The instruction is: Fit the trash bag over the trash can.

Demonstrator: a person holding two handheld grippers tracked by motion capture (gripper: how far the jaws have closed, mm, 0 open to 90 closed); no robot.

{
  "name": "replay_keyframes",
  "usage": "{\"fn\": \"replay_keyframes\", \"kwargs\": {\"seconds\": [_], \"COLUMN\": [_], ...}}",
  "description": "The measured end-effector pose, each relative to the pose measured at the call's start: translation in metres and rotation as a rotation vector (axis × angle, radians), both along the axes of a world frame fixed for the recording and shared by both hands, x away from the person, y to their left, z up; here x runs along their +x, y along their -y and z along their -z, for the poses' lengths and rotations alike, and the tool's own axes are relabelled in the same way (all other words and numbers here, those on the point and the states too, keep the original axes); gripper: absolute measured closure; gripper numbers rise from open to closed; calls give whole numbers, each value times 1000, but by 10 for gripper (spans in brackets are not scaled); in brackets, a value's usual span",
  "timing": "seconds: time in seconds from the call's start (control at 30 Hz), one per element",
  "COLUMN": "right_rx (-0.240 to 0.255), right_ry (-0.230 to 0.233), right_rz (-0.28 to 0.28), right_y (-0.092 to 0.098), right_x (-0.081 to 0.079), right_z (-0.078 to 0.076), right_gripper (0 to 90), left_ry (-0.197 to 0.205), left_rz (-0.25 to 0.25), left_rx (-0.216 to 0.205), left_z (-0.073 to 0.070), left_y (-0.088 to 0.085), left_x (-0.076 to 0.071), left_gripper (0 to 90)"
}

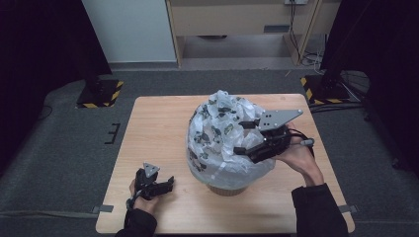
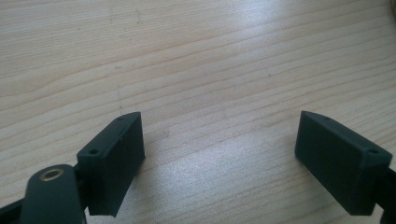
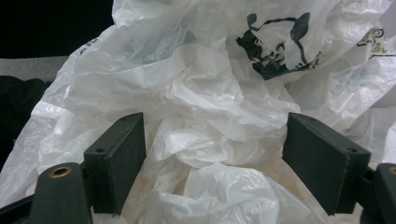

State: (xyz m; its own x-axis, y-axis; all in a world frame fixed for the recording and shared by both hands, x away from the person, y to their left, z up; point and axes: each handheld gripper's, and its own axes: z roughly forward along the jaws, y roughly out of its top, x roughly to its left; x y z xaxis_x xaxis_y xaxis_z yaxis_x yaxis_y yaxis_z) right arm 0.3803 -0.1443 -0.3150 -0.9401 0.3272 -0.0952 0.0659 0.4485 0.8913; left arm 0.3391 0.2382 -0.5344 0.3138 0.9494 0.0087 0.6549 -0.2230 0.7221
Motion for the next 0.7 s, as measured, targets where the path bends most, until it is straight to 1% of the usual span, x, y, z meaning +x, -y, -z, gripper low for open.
{"fn": "replay_keyframes", "kwargs": {"seconds": [0.07, 0.1, 0.13, 0.2, 0.3, 0.33, 0.4, 0.43, 0.47, 0.53, 0.63, 0.67, 0.7], "right_rx": [22, 70, 70, 139, 251, 311, 367, 367, 408, 430, 438, 440, 440], "right_ry": [3, 13, 13, 27, 48, 68, 92, 92, 110, 121, 118, 114, 114], "right_rz": [2, 13, 13, 17, 14, 18, 34, 34, 39, 36, 25, 24, 24], "right_y": [2, 6, 6, 13, 24, 29, 30, 30, 27, 22, 14, 6, 6], "right_x": [0, -2, -2, -4, -10, -13, -14, -14, -15, -15, -12, -8, -8], "right_z": [0, -1, -1, -5, -16, -25, -34, -34, -43, -51, -57, -61, -61], "right_gripper": [216, 215, 215, 212, 206, 205, 206, 206, 206, 204, 202, 202, 202], "left_ry": [0, 0, 0, -1, -1, -1, 0, -1, -1, -1, -1, -1, -1], "left_rz": [1, 2, 2, 2, 2, 3, 1, 2, 2, 2, 3, 3, 3], "left_rx": [0, -1, -1, -1, 0, 0, -1, 0, 0, -1, -1, -2, -2], "left_z": [0, 0, 0, 0, 0, 0, 0, 0, 0, 0, 0, 0, 0], "left_y": [0, 0, 0, 0, 0, 0, 0, 0, 0, 0, 0, 0, 0], "left_x": [0, 0, 0, 0, 0, 0, 0, 0, 0, 0, 0, 0, 0], "left_gripper": [151, 150, 149, 149, 149, 149, 148, 148, 148, 148, 148, 146, 146]}}
